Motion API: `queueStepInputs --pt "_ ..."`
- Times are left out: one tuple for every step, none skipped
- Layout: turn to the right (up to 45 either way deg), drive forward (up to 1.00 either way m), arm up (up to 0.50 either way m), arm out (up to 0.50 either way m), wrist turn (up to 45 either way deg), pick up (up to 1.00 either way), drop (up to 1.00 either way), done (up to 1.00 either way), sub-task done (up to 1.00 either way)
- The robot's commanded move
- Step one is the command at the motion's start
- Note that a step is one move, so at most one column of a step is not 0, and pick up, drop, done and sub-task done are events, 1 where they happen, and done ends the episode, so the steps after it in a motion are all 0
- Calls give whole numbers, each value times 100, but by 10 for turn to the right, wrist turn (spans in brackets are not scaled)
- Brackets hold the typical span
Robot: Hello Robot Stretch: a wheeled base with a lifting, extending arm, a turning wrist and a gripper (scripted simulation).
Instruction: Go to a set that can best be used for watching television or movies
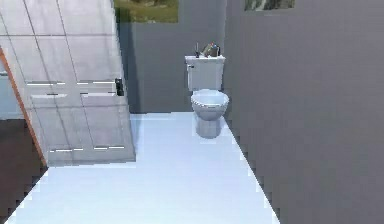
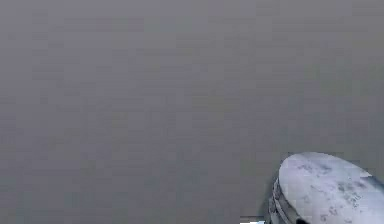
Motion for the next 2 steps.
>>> queueStepInputs --pt "-180 0 0 0 0 0 0 0 0" --pt "0 35 0 0 0 0 0 0 0"
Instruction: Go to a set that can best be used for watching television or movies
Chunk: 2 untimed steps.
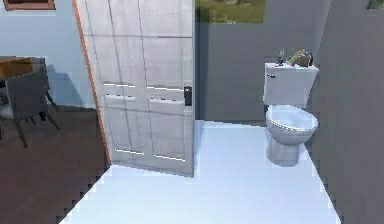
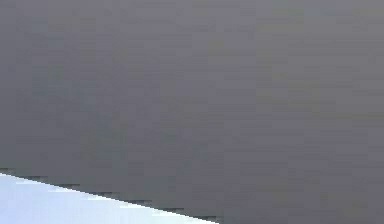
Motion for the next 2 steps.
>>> queueStepInputs --pt "-450 0 0 0 0 0 0 0 0" --pt "-60 0 0 0 0 0 0 0 0"
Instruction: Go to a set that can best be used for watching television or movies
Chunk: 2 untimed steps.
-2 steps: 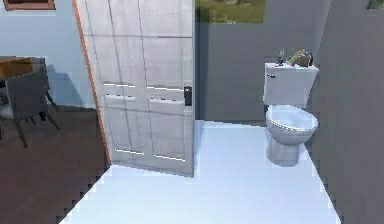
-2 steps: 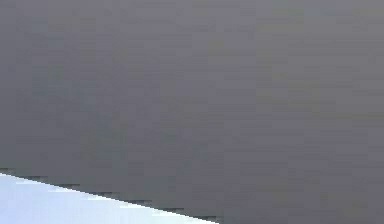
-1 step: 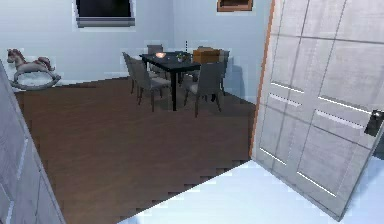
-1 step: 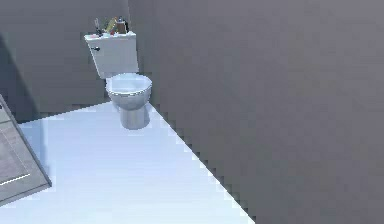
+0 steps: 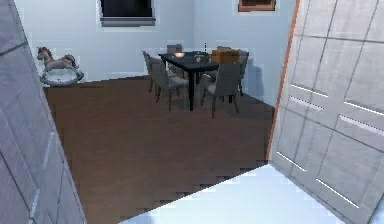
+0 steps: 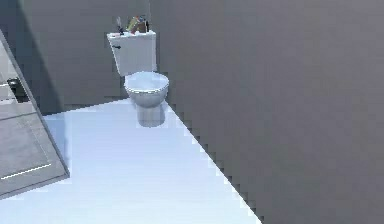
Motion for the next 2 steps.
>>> queueStepInputs --pt "0 10 0 0 0 0 0 0 0" --pt "450 0 0 0 0 0 0 0 0"
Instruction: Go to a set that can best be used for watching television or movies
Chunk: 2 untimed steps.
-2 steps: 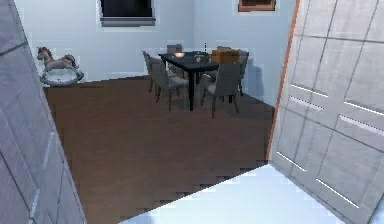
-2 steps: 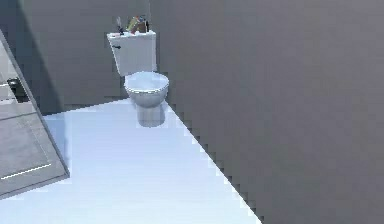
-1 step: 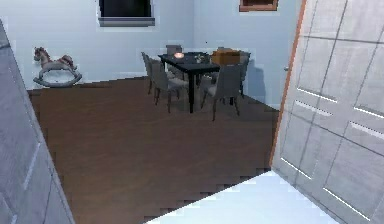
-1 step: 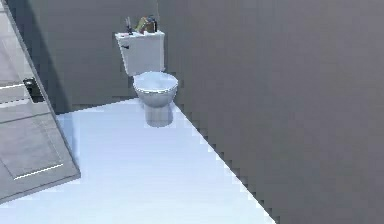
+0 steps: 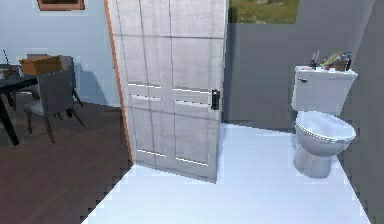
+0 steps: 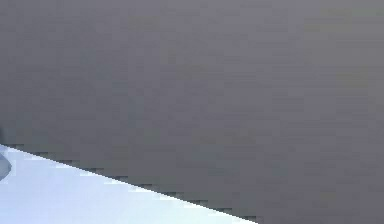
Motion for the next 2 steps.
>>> queueStepInputs --pt "30 0 0 0 0 0 0 0 0" --pt "0 40 0 0 0 0 0 0 0"
